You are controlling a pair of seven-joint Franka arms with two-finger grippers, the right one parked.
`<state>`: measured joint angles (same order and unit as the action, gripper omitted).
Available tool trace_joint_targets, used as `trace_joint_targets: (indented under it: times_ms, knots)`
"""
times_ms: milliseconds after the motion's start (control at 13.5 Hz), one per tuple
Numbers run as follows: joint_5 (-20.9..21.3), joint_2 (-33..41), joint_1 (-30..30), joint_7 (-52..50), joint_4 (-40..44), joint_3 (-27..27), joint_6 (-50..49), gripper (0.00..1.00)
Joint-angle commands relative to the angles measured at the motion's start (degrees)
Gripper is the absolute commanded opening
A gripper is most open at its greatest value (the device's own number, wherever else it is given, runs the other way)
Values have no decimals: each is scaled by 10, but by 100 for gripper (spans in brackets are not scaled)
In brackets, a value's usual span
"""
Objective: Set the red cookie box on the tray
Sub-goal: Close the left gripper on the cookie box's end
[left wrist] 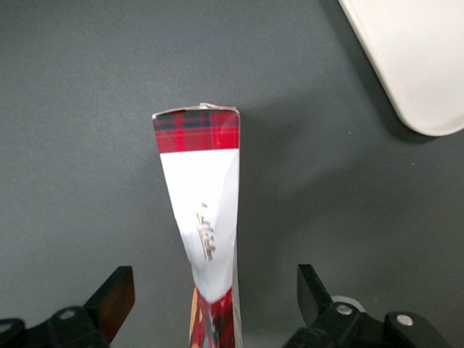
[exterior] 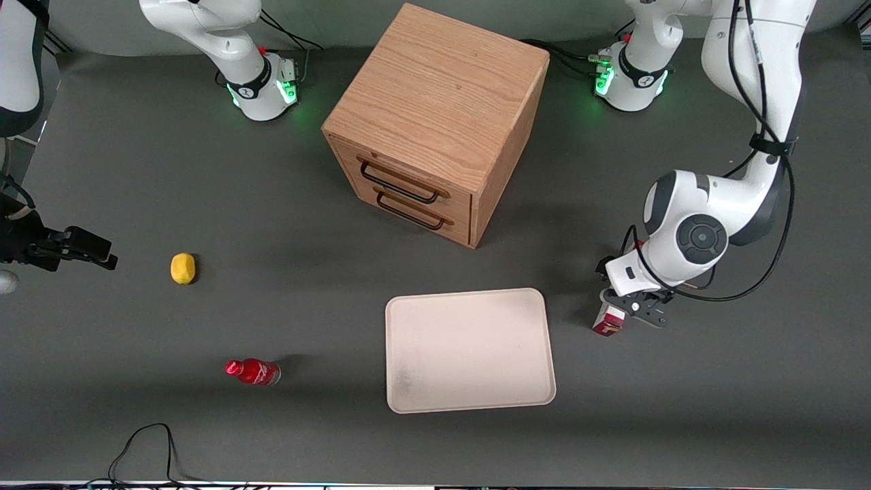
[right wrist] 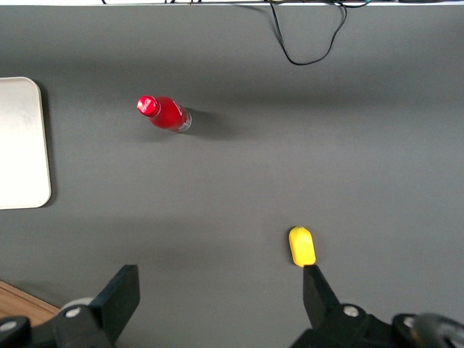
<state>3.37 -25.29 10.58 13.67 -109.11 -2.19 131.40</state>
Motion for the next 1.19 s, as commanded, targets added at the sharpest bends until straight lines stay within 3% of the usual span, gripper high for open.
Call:
trace_joint_targets:
  times_ms: [0,297,520,594,743,817,1114]
  knots:
    - [8,-12,5,8,-2,5,12,100]
    - [12,-20,5,8,-3,5,11,100]
    - [11,-18,3,-2,-4,6,3,70]
    - [11,-18,1,-2,-3,6,2,55]
    - [9,-16,1,-13,-3,6,-6,14]
    - [8,-15,1,-11,-2,6,-7,0]
    - [4,-12,2,-14,6,6,-20,0]
